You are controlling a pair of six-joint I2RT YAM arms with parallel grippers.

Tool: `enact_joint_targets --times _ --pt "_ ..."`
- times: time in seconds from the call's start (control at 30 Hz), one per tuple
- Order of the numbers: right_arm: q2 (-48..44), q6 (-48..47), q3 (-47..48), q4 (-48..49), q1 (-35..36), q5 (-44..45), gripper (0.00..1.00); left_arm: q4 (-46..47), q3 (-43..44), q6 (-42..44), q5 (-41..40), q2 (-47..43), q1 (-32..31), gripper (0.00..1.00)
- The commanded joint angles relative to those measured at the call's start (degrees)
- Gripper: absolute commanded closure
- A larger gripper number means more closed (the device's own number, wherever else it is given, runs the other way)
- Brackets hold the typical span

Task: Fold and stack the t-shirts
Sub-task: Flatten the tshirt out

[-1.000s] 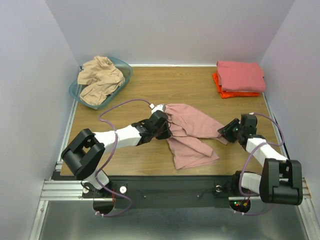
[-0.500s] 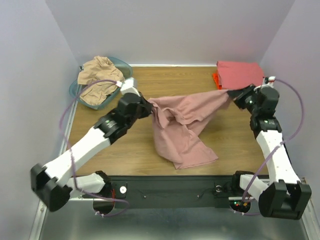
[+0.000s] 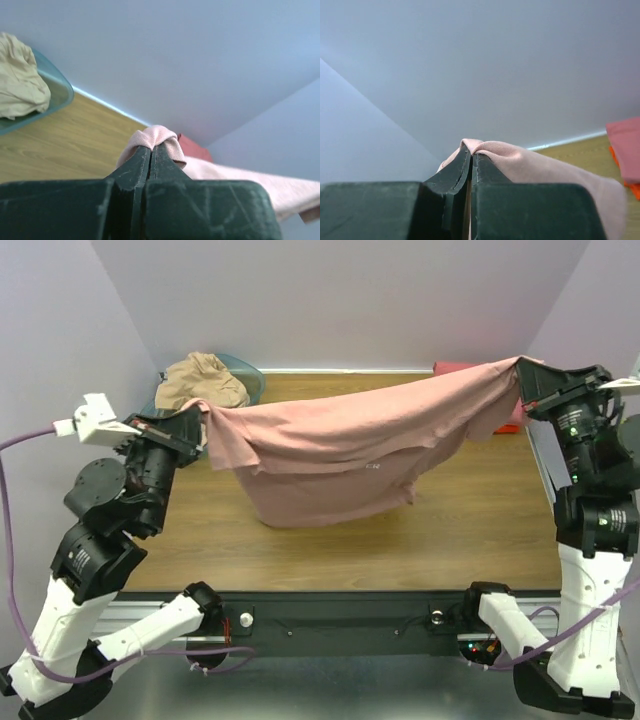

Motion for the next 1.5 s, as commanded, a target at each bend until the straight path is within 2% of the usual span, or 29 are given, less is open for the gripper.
enact_joint_targets --times 0.0,0.13,0.2,0.23,0.27,0.3,0.33,0.4,0.43,0.47,0.5,0.57,0.63,0.7,0.8,0.9,0.93,1.0,1.03,1.1,1.13,1.17,1.23,1.3,1.37,1.4,1.43,1.47 --pt "3.5 -2.4 4.5 -1.7 -0.1 1.2 0.99 3.4 1.9 3.6 -5.2 1.1 0.3 1.0" --pt "11.0 -2.2 6.7 -1.2 -0.1 -2.2 0.99 4.0 6.3 5.8 -7.7 9.7 0.8 1.0" --pt "16.6 -2.8 9.6 -0.6 -0.1 -2.7 1.0 3.7 9.4 7.0 -5.1 13.3 4.3 1.0" --pt "18.3 -3.2 11.0 -0.5 -0.1 -2.8 1.0 4.9 9.9 7.9 -2.6 16.7 6.1 1.0" --pt "20.3 -3.4 12.2 -0.3 -0.1 -2.8 1.0 5.9 10.4 8.0 3.3 18.4 8.3 1.0" --pt "22.5 -4.0 13.8 0.0 -0.1 -3.1 1.0 7.3 11.3 8.1 6.8 20.2 13.6 1.0" --pt "26.3 -4.8 17.1 0.4 -0.1 -3.3 1.0 8.1 14.1 9.0 13.8 24.6 15.8 1.0" --pt "30.9 -5.3 21.4 0.8 -0.1 -3.5 1.0 8.3 18.4 9.7 19.2 29.6 20.9 1.0" --pt "33.1 -5.6 23.6 0.9 -0.1 -3.5 1.0 8.3 23.8 10.5 21.5 32.1 22.0 1.0" --pt "35.9 -5.8 29.3 1.2 -0.1 -3.6 1.0 8.2 26.7 11.9 25.0 37.0 22.8 1.0" --pt "40.4 -6.0 32.2 1.3 -0.1 -4.2 1.0 7.4 33.1 12.4 26.1 39.4 23.6 1.0" --pt "47.1 -6.4 41.8 1.5 -0.1 -4.5 1.0 5.5 40.2 14.1 29.6 45.8 25.6 1.0" --pt "50.9 -6.4 48.7 1.3 -0.1 -5.6 1.0 1.7 50.1 13.4 30.3 50.2 28.0 1.0" --pt "53.8 -6.4 56.5 1.3 -0.1 -5.7 1.0 0.4 56.1 11.9 33.6 51.8 30.3 1.0" --pt "51.3 -6.8 56.8 1.3 -0.2 -3.3 1.0 1.3 56.4 11.1 40.9 50.7 32.7 1.0" --pt "45.8 -7.1 48.9 1.3 -0.2 0.1 1.0 3.0 47.7 11.2 42.2 45.5 32.8 1.0" --pt "41.7 -8.0 42.1 1.3 -0.2 1.5 1.0 4.0 40.9 11.2 42.1 42.3 32.8 1.0" --pt "37.4 -9.9 34.3 1.1 -0.2 1.9 1.0 4.3 32.9 10.9 40.3 39.0 32.9 1.0" --pt "32.6 -10.8 25.6 0.8 -0.2 2.3 1.0 5.0 23.1 9.6 38.2 35.1 32.9 1.0" --pt "27.3 -11.2 15.9 0.0 -0.2 3.6 1.0 6.5 12.5 8.0 36.2 31.0 33.0 1.0" --pt "25.1 -11.4 12.1 -2.1 -0.2 3.7 1.0 7.1 2.8 6.9 35.6 26.9 33.3 1.0" --pt "21.0 -12.1 4.6 -3.4 -0.2 3.1 1.0 6.8 -1.5 5.2 34.3 25.1 33.4 1.0" --pt "17.2 -12.5 -1.4 -8.3 -0.2 2.3 1.0 5.0 -12.9 2.0 30.8 21.5 33.4 1.0" --pt "10.9 -11.9 -11.5 -13.4 -0.2 4.0 0.99 4.9 -21.5 0.0 30.3 15.3 33.4 1.0" --pt "7.5 -10.9 -16.8 -14.4 -0.2 7.2 0.99 2.9 -25.1 -1.1 29.2 13.5 33.4 1.0" --pt "5.0 -9.9 -20.8 -16.2 -0.2 9.8 0.94 0.2 -27.6 -2.8 28.6 12.7 33.4 1.0" --pt "4.3 -9.7 -22.1 -17.2 -0.2 10.3 0.86 -0.6 -28.6 -2.9 28.0 11.7 33.4 0.97" --pt "3.7 -9.7 -23.5 -18.3 -0.2 10.3 0.75 -1.1 -29.5 -3.0 26.7 11.3 33.4 0.66"
